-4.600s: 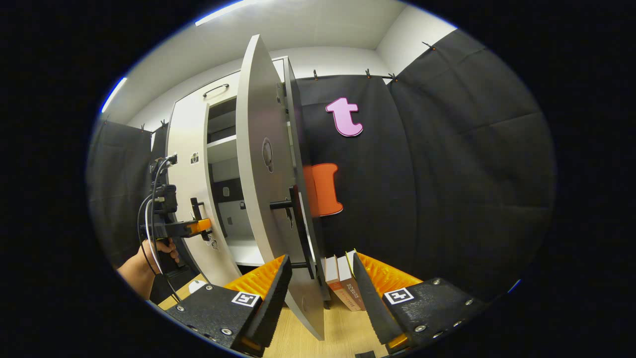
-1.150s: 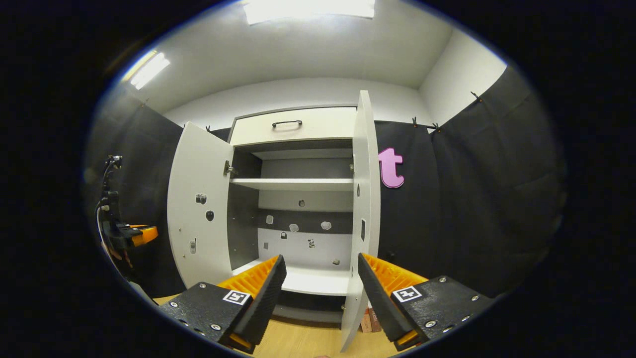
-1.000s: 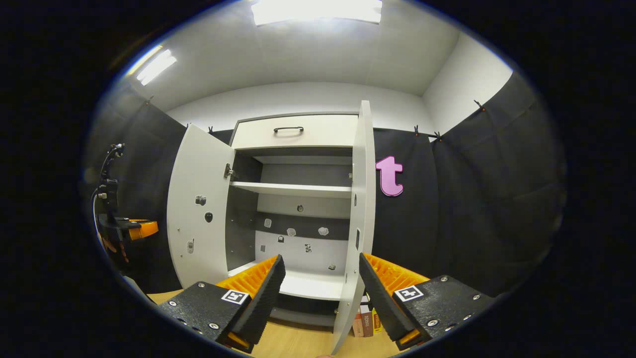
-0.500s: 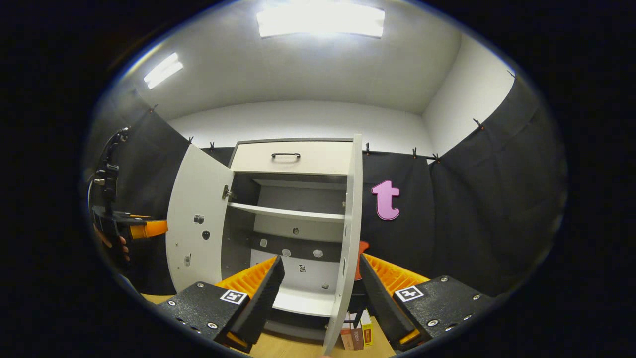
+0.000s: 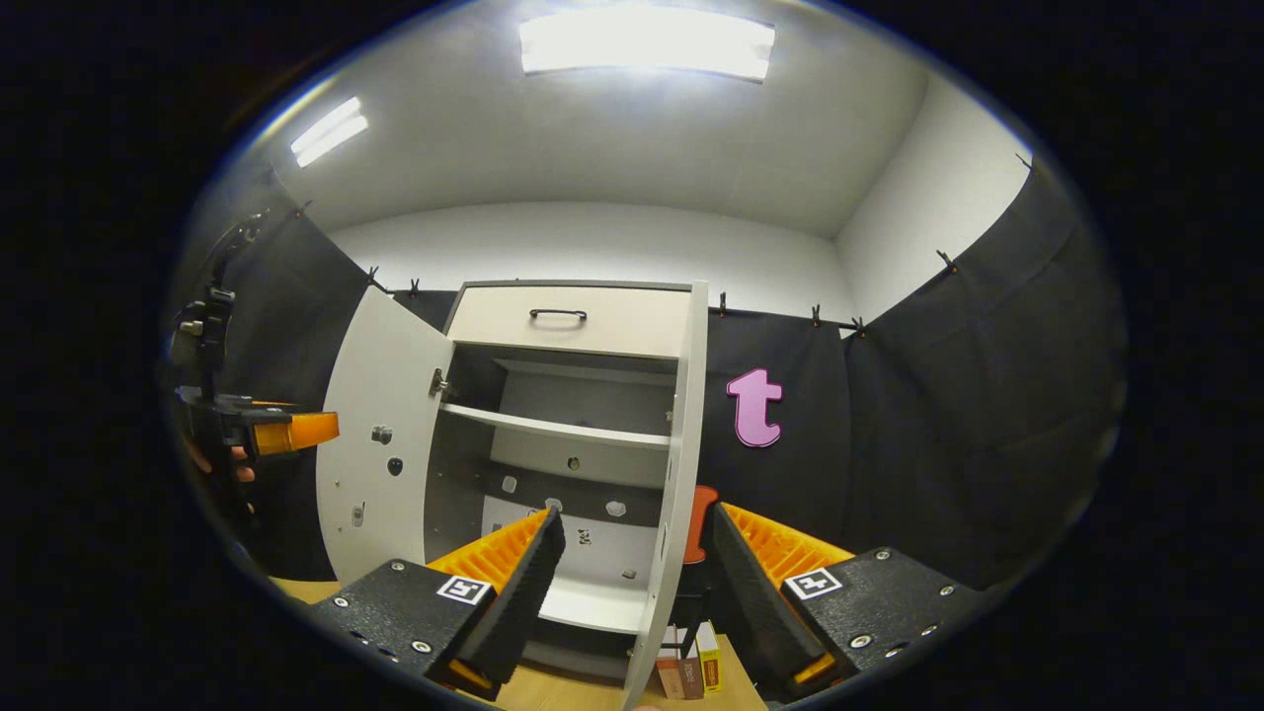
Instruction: Open the right door of the double-door shoe cabinet with the right hand, and open the left door with the left hand.
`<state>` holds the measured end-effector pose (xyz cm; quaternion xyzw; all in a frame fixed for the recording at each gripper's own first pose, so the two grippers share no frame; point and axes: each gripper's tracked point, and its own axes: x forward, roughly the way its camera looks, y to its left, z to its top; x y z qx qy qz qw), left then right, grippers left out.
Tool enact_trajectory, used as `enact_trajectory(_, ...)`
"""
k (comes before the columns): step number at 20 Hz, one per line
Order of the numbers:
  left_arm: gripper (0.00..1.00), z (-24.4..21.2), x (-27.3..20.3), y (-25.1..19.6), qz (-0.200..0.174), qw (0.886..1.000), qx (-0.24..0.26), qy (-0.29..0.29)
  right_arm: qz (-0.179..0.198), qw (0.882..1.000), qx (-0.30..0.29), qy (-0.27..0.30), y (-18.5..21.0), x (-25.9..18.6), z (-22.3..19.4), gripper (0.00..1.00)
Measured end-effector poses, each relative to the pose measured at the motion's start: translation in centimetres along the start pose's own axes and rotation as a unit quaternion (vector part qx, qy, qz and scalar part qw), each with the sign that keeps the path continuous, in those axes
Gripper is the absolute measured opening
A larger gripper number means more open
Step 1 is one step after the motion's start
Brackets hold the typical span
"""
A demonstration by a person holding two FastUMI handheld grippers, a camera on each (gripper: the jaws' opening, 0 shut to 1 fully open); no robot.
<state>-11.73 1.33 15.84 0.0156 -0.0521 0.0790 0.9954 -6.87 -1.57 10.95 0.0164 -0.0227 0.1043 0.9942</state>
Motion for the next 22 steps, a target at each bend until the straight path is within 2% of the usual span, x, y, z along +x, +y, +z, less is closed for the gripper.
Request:
enact_trajectory(9, 0.95, 0.4, -0.2, -0.3, -0.006, 1.000, 0.021, -0.005, 0.002, 1.000, 0.008, 0.007, 0.2, 1.1, -0.7, 0.93)
enact_trajectory(16, 0.98, -0.1, -0.2, 0.1, -0.006, 1.000, 0.023, -0.005, 0.024, 0.999, 0.018, 0.015, 1.5, 1.8, -1.6, 0.93)
enact_trajectory(22, 0.96, -0.9, 0.1, 0.1, -0.006, 1.000, 0.021, 0.003, 0.023, 0.999, 0.013, 0.019, 1.5, 2.0, -1.9, 0.93)
